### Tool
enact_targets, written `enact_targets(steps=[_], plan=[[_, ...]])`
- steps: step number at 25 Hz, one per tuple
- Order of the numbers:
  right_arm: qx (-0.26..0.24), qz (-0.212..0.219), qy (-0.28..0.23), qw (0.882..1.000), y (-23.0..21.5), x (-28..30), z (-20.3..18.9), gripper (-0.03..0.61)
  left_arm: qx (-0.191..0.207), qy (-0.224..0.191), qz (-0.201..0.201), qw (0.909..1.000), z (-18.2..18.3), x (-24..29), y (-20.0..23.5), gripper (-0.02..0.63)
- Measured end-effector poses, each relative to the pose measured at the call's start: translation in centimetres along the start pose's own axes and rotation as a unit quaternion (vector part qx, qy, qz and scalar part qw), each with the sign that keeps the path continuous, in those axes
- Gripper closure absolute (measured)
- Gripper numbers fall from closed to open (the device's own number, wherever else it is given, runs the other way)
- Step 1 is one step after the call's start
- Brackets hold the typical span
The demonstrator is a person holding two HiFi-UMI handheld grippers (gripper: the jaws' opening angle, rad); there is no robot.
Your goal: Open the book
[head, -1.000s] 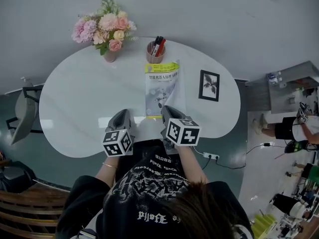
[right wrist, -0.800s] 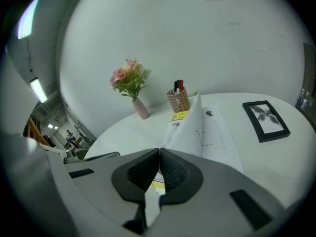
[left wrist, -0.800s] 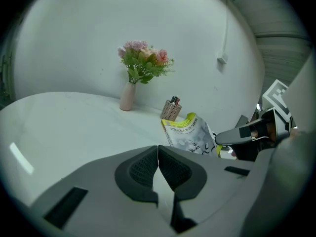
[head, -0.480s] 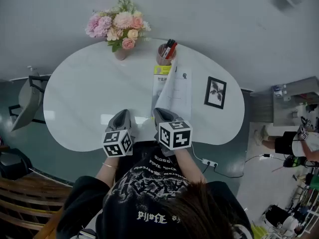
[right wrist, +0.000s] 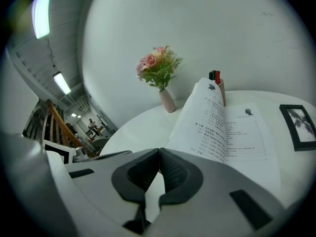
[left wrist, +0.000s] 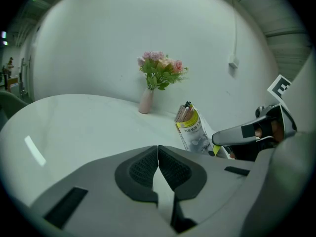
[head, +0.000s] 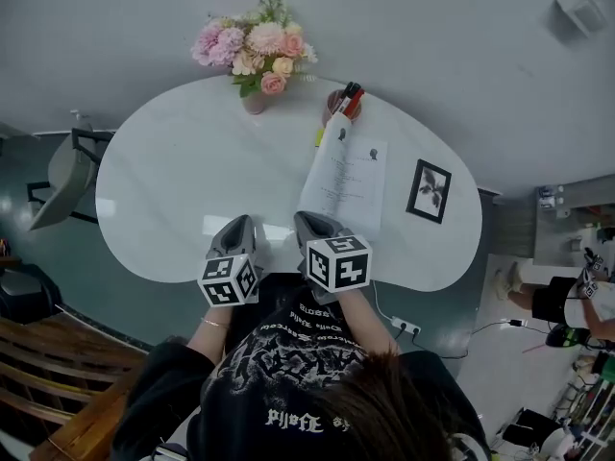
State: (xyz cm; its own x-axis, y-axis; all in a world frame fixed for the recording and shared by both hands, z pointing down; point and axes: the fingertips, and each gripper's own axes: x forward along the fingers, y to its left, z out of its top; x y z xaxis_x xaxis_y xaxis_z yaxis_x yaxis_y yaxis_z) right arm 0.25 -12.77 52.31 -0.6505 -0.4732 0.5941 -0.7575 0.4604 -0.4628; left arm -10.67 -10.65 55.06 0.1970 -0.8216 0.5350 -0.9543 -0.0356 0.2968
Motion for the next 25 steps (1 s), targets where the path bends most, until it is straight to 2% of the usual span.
enact_targets(steps=[15,25], plan=[[-0.032,0.061,0.018,0.997,3.1,2.4,0.6,0.549,-0.028,-0.009,0.048,0.9984,-0.5,-1.8,3.2,0.591],[-0.054,0.086,0.038,0.994,5.8,4.3,0.2,0.549,-0.050,-0.019,0.071,0.9960,-0.5,-2.7,5.4,0.591]])
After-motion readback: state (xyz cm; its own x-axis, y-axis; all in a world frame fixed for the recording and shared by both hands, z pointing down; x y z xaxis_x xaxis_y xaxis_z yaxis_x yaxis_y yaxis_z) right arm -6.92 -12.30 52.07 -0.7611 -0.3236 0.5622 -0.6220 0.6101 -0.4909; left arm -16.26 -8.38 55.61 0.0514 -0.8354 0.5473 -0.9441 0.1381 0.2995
